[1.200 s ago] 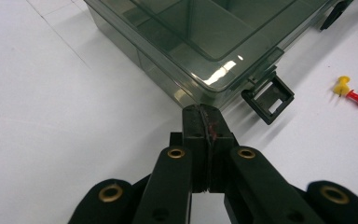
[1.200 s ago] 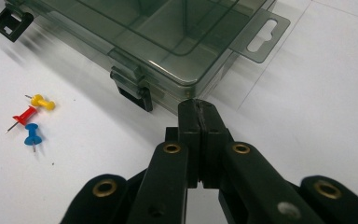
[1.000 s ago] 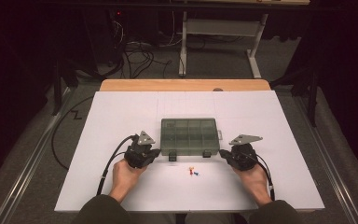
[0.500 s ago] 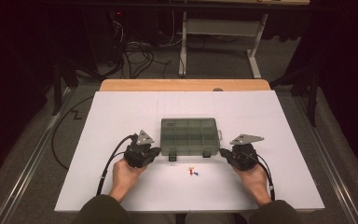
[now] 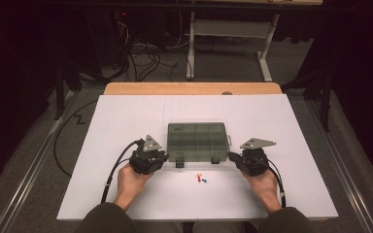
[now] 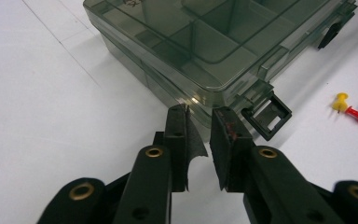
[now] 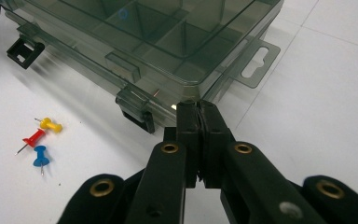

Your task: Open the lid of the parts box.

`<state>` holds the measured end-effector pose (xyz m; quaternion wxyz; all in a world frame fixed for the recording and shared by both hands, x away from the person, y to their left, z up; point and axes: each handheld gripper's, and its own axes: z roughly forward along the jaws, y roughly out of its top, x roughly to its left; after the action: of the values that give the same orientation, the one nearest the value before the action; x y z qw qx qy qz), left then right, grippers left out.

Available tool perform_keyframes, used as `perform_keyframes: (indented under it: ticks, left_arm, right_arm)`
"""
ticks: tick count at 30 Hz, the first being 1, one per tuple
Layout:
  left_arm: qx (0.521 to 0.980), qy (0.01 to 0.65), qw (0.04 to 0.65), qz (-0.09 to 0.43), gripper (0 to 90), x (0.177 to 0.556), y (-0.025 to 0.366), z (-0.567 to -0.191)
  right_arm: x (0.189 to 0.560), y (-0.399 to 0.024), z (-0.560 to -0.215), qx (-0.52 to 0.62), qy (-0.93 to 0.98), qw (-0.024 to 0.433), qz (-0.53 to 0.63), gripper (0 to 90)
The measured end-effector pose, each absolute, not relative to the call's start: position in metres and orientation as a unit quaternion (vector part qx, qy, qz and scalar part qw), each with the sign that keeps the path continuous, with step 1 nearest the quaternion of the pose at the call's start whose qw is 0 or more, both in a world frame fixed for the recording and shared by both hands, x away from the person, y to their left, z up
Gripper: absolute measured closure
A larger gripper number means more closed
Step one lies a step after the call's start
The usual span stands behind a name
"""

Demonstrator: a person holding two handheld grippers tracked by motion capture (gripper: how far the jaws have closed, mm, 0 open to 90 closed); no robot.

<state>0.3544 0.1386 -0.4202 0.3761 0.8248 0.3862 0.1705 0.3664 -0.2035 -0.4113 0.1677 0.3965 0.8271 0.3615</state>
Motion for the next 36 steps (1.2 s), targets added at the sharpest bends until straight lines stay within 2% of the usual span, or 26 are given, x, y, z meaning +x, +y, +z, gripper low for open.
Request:
perform_keyframes:
  ticks: [15,36]
  left_arm:
    - [0.817,0.395,0.378,0.183,61.7,0.358,0.139,-0.418]
    - [0.815,0.389,0.381,0.198,53.4,0.366,0.127,-0.410]
  right_arm:
    - [0.368,-0.202,-0.408,0.394,0.826,0.166,0.368,89.8]
    - [0.369,-0.201,-0.406,0.393,0.826,0.159,0.371,89.0]
